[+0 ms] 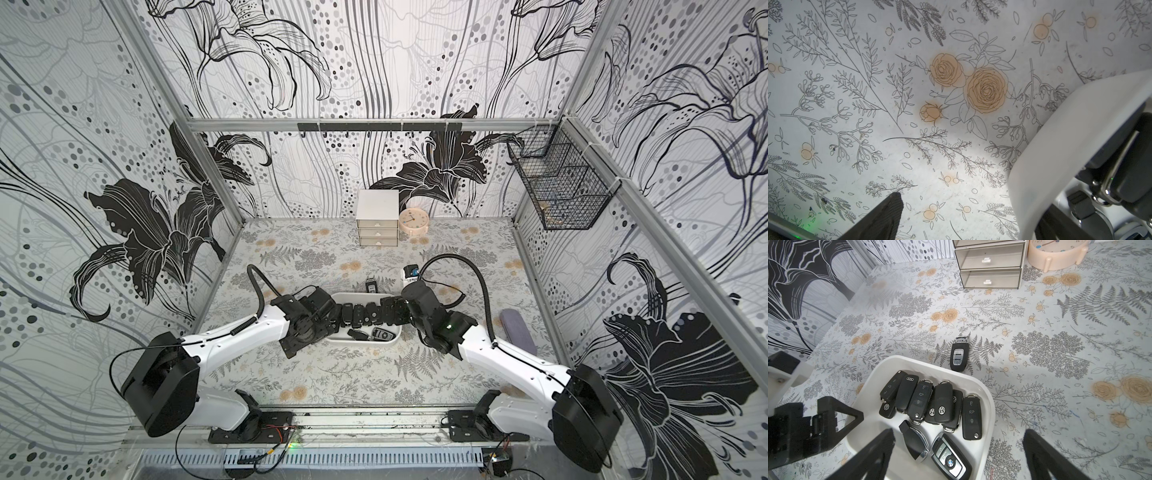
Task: Place the car key into the storage box
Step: Move the storage box to the center of the board.
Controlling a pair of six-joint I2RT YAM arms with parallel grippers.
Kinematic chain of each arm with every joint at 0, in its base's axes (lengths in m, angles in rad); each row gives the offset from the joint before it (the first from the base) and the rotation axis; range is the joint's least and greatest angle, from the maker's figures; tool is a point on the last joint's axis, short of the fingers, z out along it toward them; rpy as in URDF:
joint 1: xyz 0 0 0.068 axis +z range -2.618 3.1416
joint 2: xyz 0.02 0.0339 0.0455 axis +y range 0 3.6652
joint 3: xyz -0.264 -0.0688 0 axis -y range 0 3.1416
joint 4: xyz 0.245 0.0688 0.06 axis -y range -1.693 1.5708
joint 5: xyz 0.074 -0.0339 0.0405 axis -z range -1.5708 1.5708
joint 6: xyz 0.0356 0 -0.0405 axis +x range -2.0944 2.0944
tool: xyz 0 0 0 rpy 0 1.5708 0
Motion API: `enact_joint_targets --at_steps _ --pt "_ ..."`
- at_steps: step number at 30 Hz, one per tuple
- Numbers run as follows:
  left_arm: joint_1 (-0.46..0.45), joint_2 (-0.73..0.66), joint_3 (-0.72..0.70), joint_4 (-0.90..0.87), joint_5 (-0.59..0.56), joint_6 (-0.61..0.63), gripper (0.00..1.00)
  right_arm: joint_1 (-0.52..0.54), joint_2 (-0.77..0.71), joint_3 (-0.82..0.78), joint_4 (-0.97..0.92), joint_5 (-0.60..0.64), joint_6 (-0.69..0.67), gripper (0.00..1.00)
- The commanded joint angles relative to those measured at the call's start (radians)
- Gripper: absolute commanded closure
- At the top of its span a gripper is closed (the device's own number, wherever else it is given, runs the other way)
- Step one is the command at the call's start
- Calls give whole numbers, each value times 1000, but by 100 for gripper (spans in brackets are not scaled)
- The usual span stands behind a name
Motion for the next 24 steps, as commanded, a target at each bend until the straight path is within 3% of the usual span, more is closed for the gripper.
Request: enact_joint_targets --at_steps 1,14,24 --pt "18 -34 -31 -88 -36 -40 4 -6 19 31 1 6 -16 0" --pt "169 -163 -121 -204 -49 -35 3 -26 141 79 12 -44 -10 0" --pt "215 -237 -133 -199 -40 15 2 -28 379 252 -41 -77 -75 0"
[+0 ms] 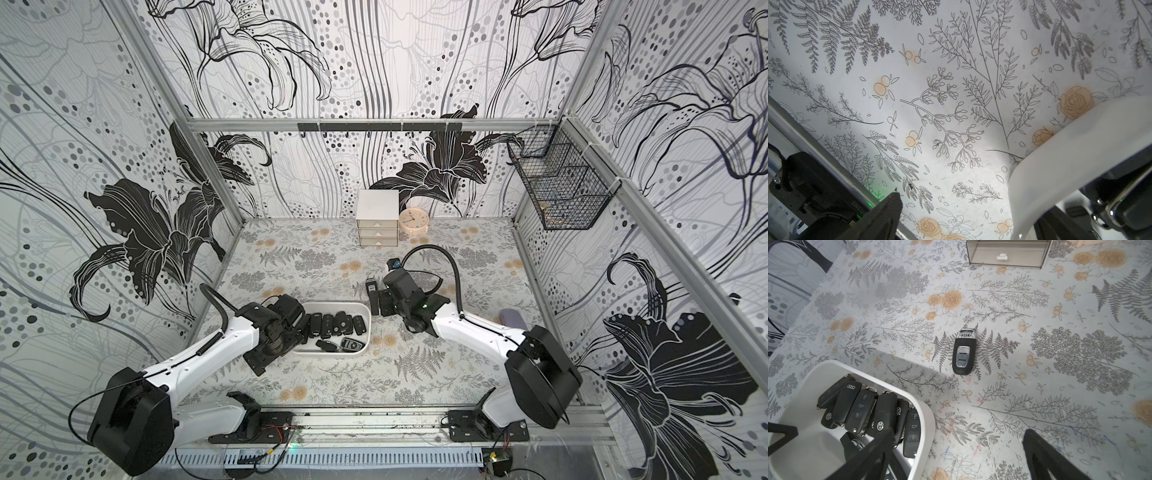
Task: Place the car key into the storage box
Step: Move the storage box to the center of the board, then pick up the car key from the center of the board.
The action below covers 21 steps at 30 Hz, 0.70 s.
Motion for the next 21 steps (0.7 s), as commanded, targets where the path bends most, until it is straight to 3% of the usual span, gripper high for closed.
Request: enact_joint_targets --at_steps 1,9,21 --pt "8 -44 3 -18 -29 35 1 -3 85 80 -45 -12 -39 0" --pt "8 -205 32 54 -3 133 0 -10 327 302 -158 -1 -36 4" --pt "9 -296 99 151 53 299 1 -23 579 565 -295 11 -10 21"
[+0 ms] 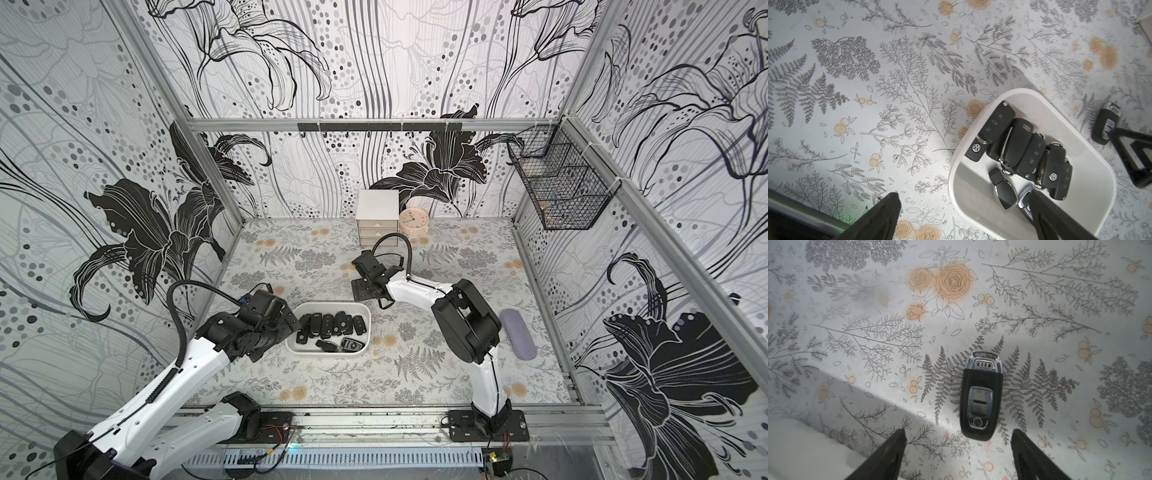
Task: Place the car key into the storage box
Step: Pick up the car key from the center of the board.
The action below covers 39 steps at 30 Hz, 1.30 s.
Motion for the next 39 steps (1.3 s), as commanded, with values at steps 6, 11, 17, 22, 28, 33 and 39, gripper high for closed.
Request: enact_joint_targets --at_steps 6,11,17,22,28,33,39 --pt "8 -31 33 122 75 134 1 -9 117 114 -120 47 21 23" --pt "8 -16 50 156 124 185 1 -20 158 151 -137 50 28 23" --pt "8 -14 53 196 174 234 1 -24 195 183 -154 49 32 26" --pt "7 -16 56 234 237 259 1 -28 231 214 -166 50 25 31" --pt "8 -5 81 205 234 280 1 -31 244 234 -183 44 36 44" --pt "8 -2 92 207 234 283 1 -31 221 224 -202 51 50 56" --pt "7 -27 45 272 259 270 1 -31 192 238 -240 108 63 59"
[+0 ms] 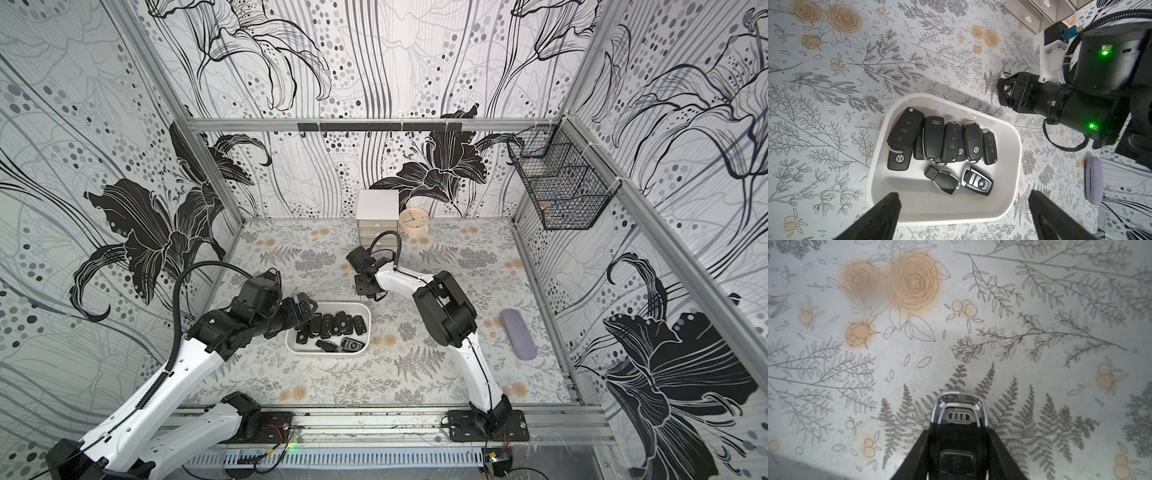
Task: Place the car key into the storage box
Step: Pick up the car key from the center of the board, then place the car key in the storage box.
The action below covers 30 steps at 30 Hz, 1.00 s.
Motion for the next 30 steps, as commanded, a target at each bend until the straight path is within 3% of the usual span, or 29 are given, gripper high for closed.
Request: enact_joint_targets --at_steps 1,18,30 --pt "4 -20 -21 77 30 23 1 -3 -23 13 -109 48 34 59" --pt "10 42 16 141 65 66 1 12 -259 -73 -164 67 122 59" --pt "58 56 22 150 79 103 1 184 -371 -150 -199 110 245 59"
